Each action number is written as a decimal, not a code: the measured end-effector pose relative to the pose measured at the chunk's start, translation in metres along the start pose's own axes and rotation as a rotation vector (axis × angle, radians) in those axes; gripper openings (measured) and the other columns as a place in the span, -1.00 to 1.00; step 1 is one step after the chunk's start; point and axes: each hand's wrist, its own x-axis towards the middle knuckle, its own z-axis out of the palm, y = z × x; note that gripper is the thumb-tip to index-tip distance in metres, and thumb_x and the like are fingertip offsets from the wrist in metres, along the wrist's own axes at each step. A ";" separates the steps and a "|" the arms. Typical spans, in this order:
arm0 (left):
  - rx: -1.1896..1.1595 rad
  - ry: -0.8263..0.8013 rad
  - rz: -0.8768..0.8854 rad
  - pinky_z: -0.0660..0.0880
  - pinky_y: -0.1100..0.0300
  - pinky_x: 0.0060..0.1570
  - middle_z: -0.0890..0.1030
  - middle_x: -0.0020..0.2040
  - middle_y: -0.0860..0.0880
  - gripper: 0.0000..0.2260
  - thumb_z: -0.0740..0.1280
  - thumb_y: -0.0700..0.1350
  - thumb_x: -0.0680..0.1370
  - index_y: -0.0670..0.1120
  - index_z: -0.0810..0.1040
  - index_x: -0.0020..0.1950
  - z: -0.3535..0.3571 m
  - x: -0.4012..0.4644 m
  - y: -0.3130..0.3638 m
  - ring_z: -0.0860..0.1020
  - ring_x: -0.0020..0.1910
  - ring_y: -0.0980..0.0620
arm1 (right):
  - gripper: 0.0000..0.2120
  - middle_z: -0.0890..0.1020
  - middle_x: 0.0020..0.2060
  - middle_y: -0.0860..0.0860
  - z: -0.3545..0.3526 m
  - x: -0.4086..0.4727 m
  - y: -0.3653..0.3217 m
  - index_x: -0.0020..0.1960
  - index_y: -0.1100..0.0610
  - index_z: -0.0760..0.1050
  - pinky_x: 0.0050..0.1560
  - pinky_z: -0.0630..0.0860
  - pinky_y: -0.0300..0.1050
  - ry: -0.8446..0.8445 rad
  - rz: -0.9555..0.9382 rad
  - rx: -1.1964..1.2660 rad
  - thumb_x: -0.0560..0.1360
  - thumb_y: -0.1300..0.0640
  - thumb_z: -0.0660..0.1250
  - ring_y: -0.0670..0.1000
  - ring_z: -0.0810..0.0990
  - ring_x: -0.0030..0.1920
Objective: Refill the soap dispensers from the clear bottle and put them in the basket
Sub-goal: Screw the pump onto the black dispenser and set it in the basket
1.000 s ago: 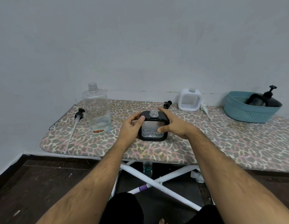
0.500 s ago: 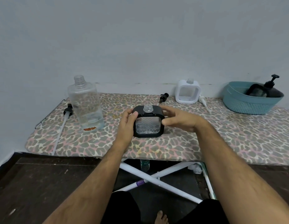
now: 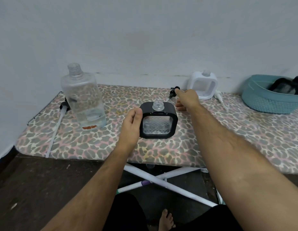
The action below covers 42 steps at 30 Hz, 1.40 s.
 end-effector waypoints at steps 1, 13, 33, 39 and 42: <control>0.007 0.004 -0.004 0.52 -0.04 0.24 0.65 0.16 -0.08 -0.40 0.21 0.41 0.47 -0.04 0.56 0.22 0.000 0.001 -0.001 0.61 0.18 -0.03 | -0.64 0.63 -0.33 0.19 0.004 0.002 -0.004 -0.24 0.23 0.48 -0.29 0.65 0.00 0.016 -0.002 -0.017 0.54 -0.05 0.35 0.17 0.64 -0.39; -0.021 -0.002 0.003 0.58 0.20 0.02 0.65 0.07 -0.17 -0.51 0.23 0.15 0.56 -0.25 0.53 0.21 0.001 0.001 -0.002 0.64 0.02 0.03 | -0.60 0.60 -0.49 0.04 0.027 0.020 -0.015 -0.29 0.20 0.53 -0.44 0.53 -0.17 0.126 -0.015 -0.327 0.55 -0.10 0.31 0.01 0.55 -0.54; 0.067 0.063 -0.007 0.56 -0.10 0.19 0.67 0.09 -0.09 -0.47 0.23 0.28 0.50 -0.12 0.58 0.20 0.002 0.000 -0.003 0.64 0.11 -0.04 | -0.89 0.69 -0.22 0.14 -0.011 -0.011 -0.036 -0.23 0.15 0.56 -0.16 0.69 0.08 0.039 -0.243 0.119 0.42 0.15 0.44 0.16 0.72 -0.14; 0.114 0.126 0.013 0.54 -0.13 0.20 0.67 0.08 -0.04 -0.21 0.20 0.57 0.32 -0.06 0.59 0.20 0.004 -0.005 0.000 0.63 0.12 -0.03 | -0.90 0.67 -0.20 0.14 -0.031 -0.043 -0.059 -0.09 0.22 0.59 -0.19 0.64 -0.02 -0.025 -0.343 0.329 0.43 0.20 0.41 0.12 0.68 -0.17; 0.131 0.139 0.012 0.54 -0.13 0.19 0.67 0.05 -0.02 -0.22 0.17 0.58 0.32 -0.04 0.60 0.16 0.005 -0.007 0.002 0.63 0.11 -0.02 | -0.85 0.67 -0.18 0.12 -0.040 -0.066 -0.073 0.00 0.27 0.59 -0.15 0.65 -0.03 -0.047 -0.413 0.379 0.46 0.24 0.38 0.09 0.67 -0.16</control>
